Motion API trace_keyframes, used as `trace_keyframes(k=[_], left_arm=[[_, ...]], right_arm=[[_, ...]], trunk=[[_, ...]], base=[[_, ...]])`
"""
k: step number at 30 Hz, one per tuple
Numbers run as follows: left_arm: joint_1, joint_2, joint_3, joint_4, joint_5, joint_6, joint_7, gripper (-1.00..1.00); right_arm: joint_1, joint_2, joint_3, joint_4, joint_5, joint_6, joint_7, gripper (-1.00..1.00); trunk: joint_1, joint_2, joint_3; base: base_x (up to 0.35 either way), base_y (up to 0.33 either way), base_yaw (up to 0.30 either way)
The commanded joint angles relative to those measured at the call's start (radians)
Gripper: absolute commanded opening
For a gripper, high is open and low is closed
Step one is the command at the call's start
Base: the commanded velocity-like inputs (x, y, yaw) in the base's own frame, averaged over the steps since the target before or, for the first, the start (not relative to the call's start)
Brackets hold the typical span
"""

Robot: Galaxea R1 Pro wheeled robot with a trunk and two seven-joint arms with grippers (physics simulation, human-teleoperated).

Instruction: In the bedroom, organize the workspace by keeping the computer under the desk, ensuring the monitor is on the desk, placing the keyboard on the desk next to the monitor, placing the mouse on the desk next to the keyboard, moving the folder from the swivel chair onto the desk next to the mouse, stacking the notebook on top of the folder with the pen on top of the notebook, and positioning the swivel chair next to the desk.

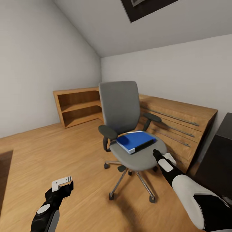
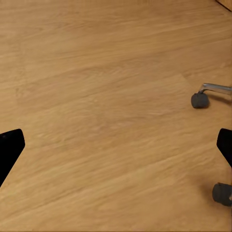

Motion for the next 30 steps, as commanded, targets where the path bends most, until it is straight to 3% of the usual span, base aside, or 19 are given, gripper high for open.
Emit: trace_keyframes(k=[1, 19, 25, 30], left_arm=[[-0.001, 0.000, 0.000, -0.001, 0.010, 0.004, 0.006, 1.00], [-0.001, 0.000, 0.000, -0.001, 0.010, 0.005, 0.006, 1.00], [-0.001, 0.000, 0.000, -0.001, 0.011, 0.008, 0.006, 1.00], [-0.001, 0.000, 0.000, -0.001, 0.012, 0.008, 0.006, 1.00]], right_arm=[[0.000, 0.000, 0.001, -0.001, -0.007, -0.002, 0.000, 1.00], [0.000, 0.000, 0.001, 0.000, -0.007, -0.002, 0.001, 1.00], [-0.001, 0.000, 0.001, 0.000, -0.006, -0.002, 0.001, 1.00], [-0.001, 0.000, 0.001, 0.000, -0.006, -0.002, 0.001, 1.00]], trunk=[[0.000, 0.000, -0.001], [0.000, 0.000, -0.001], [0.000, 0.000, -0.001], [0.000, 0.000, -0.001]], base=[[0.315, 0.000, 0.001], [0.305, 0.009, 0.000], [0.032, 0.004, 0.000], [-0.220, 0.000, 0.000]])
